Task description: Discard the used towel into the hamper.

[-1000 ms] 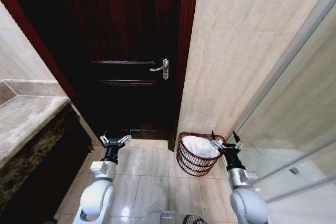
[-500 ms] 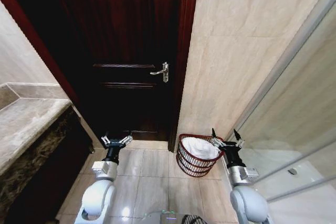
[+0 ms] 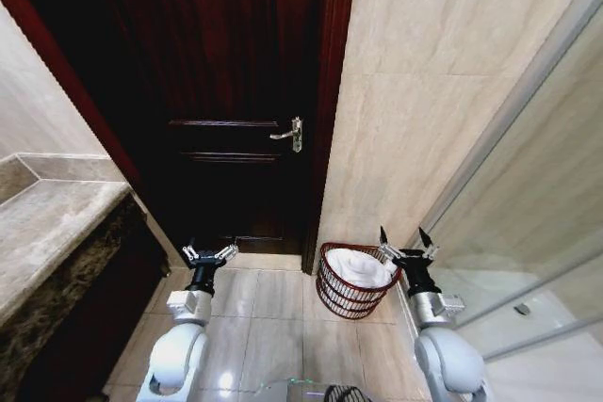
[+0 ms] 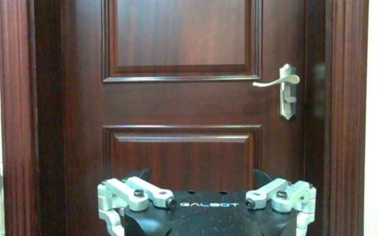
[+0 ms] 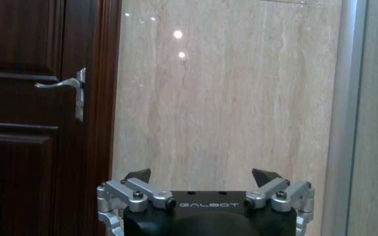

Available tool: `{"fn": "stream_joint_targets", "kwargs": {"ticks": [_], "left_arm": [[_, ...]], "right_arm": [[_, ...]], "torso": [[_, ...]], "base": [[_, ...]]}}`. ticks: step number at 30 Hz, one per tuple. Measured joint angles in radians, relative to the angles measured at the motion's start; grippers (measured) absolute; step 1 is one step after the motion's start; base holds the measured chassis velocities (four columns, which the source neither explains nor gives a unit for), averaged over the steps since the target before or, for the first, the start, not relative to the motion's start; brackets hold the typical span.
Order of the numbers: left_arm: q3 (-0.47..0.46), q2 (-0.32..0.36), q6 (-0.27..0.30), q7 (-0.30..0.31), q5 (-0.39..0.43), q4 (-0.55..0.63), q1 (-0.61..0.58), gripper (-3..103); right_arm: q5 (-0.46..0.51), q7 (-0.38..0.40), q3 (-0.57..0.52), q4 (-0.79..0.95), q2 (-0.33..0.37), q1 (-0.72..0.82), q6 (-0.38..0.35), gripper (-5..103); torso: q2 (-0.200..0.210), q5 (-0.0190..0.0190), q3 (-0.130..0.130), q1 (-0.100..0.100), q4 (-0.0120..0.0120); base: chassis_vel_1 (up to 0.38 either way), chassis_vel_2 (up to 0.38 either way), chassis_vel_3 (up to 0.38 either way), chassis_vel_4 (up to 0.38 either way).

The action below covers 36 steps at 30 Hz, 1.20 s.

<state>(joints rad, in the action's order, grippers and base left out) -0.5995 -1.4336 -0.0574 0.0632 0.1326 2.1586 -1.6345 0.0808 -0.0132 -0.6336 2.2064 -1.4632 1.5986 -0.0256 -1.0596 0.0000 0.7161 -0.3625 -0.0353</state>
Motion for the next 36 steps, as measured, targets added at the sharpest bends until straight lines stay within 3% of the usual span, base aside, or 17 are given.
{"fn": "stream_joint_targets", "kwargs": {"ticks": [11,17,25,36], "left_arm": [[-0.006,-0.011,0.013,0.016,0.024,0.011,0.006,100],[-0.046,0.005,0.041,0.0,0.091,0.025,0.007,100],[-0.064,0.012,0.016,-0.014,0.082,0.013,-0.005,100],[-0.06,0.006,0.018,-0.013,0.06,0.018,-0.005,100]], "right_arm": [[0.003,0.003,0.0,0.004,0.0,-0.004,-0.001,100],[0.021,0.0,-0.014,0.006,-0.014,0.003,0.0,100],[0.091,-0.033,-0.045,0.008,-0.013,0.02,0.015,100],[0.07,-0.04,-0.03,0.004,-0.022,0.026,0.035,100]], "torso": [[-0.058,-0.0001,0.032,-0.026,0.0],[-0.087,-0.0001,0.048,-0.039,0.0001],[-0.128,-0.0001,0.07,-0.058,0.0],[-0.185,0.0,0.101,-0.084,0.0001]], "base": [[0.0,0.0,0.0,0.0],[0.0,0.0,0.0,0.0],[0.0,0.0,0.0,0.0],[0.0,0.0,0.0,0.0]]}}
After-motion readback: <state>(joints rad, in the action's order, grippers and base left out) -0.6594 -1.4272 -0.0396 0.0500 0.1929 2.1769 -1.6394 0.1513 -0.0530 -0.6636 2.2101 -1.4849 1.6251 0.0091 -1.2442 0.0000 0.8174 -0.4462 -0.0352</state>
